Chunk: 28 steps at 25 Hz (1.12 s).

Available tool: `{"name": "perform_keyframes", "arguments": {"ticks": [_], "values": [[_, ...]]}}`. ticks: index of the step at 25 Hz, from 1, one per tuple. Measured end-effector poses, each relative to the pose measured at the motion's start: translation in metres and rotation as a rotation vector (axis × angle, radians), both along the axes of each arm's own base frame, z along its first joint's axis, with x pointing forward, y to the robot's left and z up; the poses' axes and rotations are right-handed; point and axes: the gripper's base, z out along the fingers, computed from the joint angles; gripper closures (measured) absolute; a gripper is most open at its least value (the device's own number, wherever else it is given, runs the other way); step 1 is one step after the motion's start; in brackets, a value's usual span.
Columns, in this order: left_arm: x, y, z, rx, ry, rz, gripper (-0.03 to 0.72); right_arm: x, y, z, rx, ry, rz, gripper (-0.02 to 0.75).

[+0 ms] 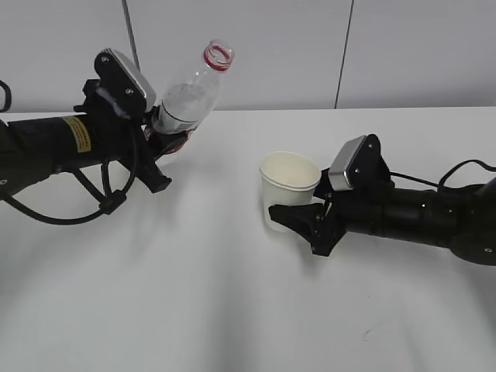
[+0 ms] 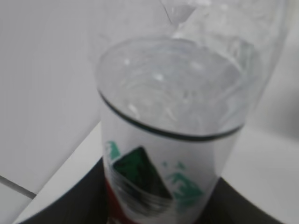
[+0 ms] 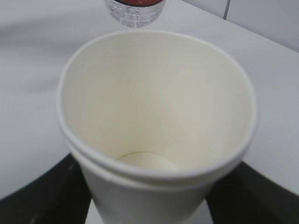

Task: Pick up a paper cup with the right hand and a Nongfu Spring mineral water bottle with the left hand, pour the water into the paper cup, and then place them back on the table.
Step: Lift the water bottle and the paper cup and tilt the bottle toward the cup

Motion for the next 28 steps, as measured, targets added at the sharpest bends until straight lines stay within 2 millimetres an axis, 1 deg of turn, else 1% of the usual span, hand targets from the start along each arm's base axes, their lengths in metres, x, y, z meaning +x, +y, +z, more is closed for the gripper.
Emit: {"name": "perform_keyframes", "arguments": {"ticks": [3,7,11,17,19,25,28], "values": [[0.003,-0.001,0.003,0.008,-0.015,-0.002,0.383,0.001,0.006,0.000,-0.014,-0.002,0.019,0.239],[0.004,-0.002,0.005,0.045,-0.040,-0.027,0.383,0.012,0.008,0.006,-0.044,-0.023,0.008,0.239],[0.005,-0.002,0.005,0.087,-0.062,-0.043,0.383,0.021,0.009,0.012,-0.028,-0.032,0.000,0.239],[0.006,-0.001,0.006,0.160,-0.108,-0.068,0.383,0.020,0.011,0.012,-0.016,-0.004,0.016,0.239],[0.006,-0.001,0.006,0.177,-0.119,-0.075,0.383,0.017,0.014,0.011,-0.026,0.001,0.045,0.239],[0.012,-0.001,0.011,0.224,-0.133,-0.064,0.383,0.013,0.031,0.013,-0.032,0.007,0.126,0.239],[0.014,-0.001,0.013,0.253,-0.155,-0.074,0.383,0.012,0.031,0.013,-0.031,0.010,0.129,0.239]]}}
